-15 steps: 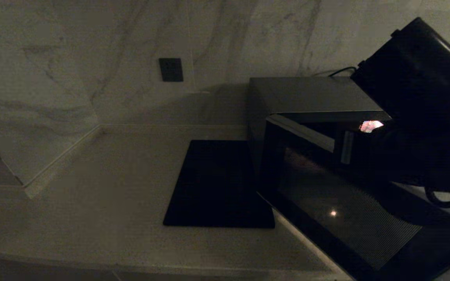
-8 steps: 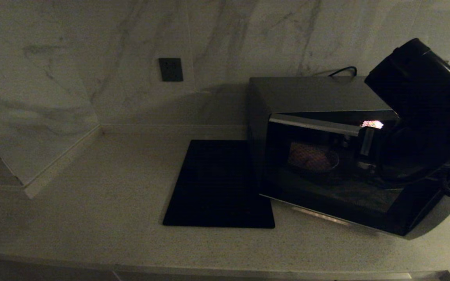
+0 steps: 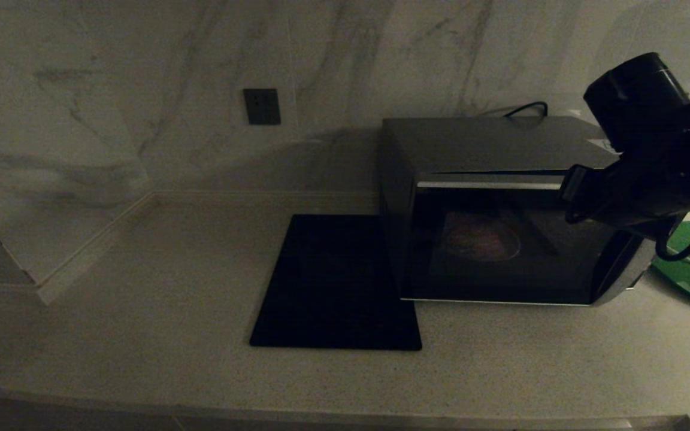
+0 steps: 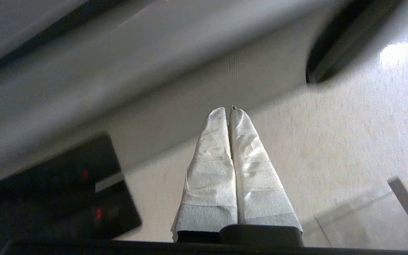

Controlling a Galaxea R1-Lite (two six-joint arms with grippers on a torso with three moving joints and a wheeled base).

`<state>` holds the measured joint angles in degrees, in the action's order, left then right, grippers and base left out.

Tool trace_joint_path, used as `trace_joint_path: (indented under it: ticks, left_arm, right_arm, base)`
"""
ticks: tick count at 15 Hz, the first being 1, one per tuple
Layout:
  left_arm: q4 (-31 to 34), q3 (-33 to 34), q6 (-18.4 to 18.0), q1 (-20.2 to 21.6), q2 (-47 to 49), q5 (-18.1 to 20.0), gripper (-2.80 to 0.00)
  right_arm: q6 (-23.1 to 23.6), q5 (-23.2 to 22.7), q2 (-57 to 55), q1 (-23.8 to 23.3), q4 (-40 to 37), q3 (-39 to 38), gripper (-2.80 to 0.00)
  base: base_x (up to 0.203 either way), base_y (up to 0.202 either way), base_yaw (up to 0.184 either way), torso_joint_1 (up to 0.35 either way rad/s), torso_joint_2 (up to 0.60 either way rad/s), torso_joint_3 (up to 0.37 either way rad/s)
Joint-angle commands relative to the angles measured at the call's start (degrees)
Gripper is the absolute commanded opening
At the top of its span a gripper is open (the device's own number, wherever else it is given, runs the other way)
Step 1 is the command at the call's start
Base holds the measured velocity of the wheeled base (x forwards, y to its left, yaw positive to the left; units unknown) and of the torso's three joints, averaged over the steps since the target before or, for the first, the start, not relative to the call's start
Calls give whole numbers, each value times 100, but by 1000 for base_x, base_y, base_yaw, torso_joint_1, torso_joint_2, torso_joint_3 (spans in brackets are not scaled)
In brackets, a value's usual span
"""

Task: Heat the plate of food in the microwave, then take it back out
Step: Close the microwave oven

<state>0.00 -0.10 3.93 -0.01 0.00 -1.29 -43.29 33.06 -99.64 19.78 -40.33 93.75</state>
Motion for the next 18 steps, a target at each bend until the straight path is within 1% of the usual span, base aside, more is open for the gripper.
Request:
trace_joint_path:
  ticks: [1, 3, 4, 5, 7, 18]
  left_arm:
    - [0, 1, 2, 1, 0, -3, -280]
    - [0, 1, 2, 1, 0, -3, -280]
    - [0, 1, 2, 1, 0, -3, -280]
    - [0, 1, 2, 1, 0, -3, -280]
    - [0, 1, 2, 1, 0, -3, -280]
    - [0, 1, 2, 1, 0, -3, -280]
  right_arm:
    - [109, -176, -246, -479, 258, 41, -280]
    - [321, -532, -354, -861, 608, 32, -280]
    - [392, -666, -415, -981, 791, 45, -280]
    - [430, -708, -464, -1037, 903, 47, -280]
    - [435, -734, -521, -1069, 1032, 47, -280]
    - [435, -842, -468, -1064, 1040, 126, -280]
  base:
    - [0, 0, 0, 0, 0, 0]
    - [0, 0, 0, 0, 0, 0]
    - [0, 0, 0, 0, 0, 0]
    - [0, 0, 0, 0, 0, 0]
    - [0, 0, 0, 0, 0, 0]
    - [0, 0, 0, 0, 0, 0]
